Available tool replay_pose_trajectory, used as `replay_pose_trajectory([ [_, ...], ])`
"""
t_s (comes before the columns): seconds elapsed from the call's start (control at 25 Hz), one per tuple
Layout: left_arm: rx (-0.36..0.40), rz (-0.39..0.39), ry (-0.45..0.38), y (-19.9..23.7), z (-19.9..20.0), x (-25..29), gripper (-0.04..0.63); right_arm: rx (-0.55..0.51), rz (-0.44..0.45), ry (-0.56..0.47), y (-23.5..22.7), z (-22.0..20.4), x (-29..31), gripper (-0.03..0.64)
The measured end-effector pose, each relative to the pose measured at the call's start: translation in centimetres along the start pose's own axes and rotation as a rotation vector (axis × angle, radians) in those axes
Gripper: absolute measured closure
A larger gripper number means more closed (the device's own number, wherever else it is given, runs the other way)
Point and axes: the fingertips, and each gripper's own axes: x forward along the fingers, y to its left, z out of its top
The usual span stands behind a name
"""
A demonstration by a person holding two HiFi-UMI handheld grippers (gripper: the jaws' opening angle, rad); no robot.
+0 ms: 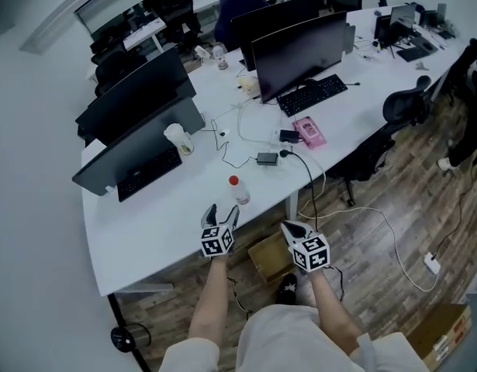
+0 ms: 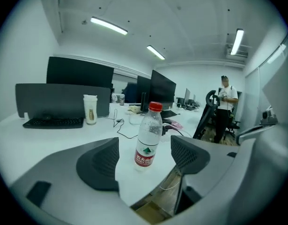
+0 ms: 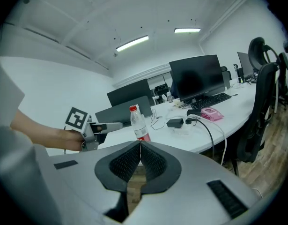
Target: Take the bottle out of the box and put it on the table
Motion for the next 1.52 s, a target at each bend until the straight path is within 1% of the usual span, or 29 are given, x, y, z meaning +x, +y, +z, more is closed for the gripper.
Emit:
replay_pose_trajectory([
  [0.12,-0.02,0.06,-0.043,-1.3,0.0,-3.6,0.252,0.004,-0.001,-0.018,0.2,0.7,-0.8,0.577],
  [0.24,-0.026,0.123,-0.064,-2.9,-0.8,-7.7,0.252,-0.017,0.027,-0.012,1.6,0.8,-1.6,0.577],
  [0.36,-0.02,0.159,-0.055,-5.0,-2.2,-10.8,0.252,-0.038,0.053,-0.008,2.9,0.4,-2.5,0.577],
  [0.44,-0.029,0.171,-0.067,-6.3,-2.5,-12.2,0.253,-0.043,0.06,-0.014,3.3,0.4,-3.1,0.577],
  [0.48,-0.038,0.174,-0.079,-6.9,-2.5,-12.9,0.256,-0.043,0.062,-0.019,3.4,0.5,-3.4,0.577],
  [0.6,-0.055,0.183,-0.103,-8.4,-3.0,-14.7,0.295,-0.033,0.07,-0.03,3.8,0.1,-4.2,0.577],
  [0.88,-0.036,0.183,-0.101,-10.8,-4.1,-16.8,0.427,-0.042,0.097,-0.045,4.9,-0.4,-6.0,0.577],
  [0.96,-0.049,0.195,-0.106,-11.1,-4.1,-17.3,0.445,-0.045,0.1,-0.05,5.1,-0.3,-6.4,0.577],
  [1.12,-0.061,0.202,-0.112,-11.7,-4.3,-18.3,0.536,-0.037,0.102,-0.052,5.5,-0.8,-7.2,0.577],
  [1.2,-0.06,0.194,-0.109,-12.1,-4.4,-18.5,0.575,-0.038,0.104,-0.054,5.7,-0.9,-7.4,0.577],
  [1.36,-0.058,0.166,-0.105,-12.9,-4.7,-18.6,0.58,-0.044,0.108,-0.051,5.9,-1.2,-7.6,0.577],
  [1.52,-0.061,0.168,-0.101,-13.0,-4.9,-18.7,0.58,-0.053,0.122,-0.033,6.0,-1.6,-8.0,0.577],
])
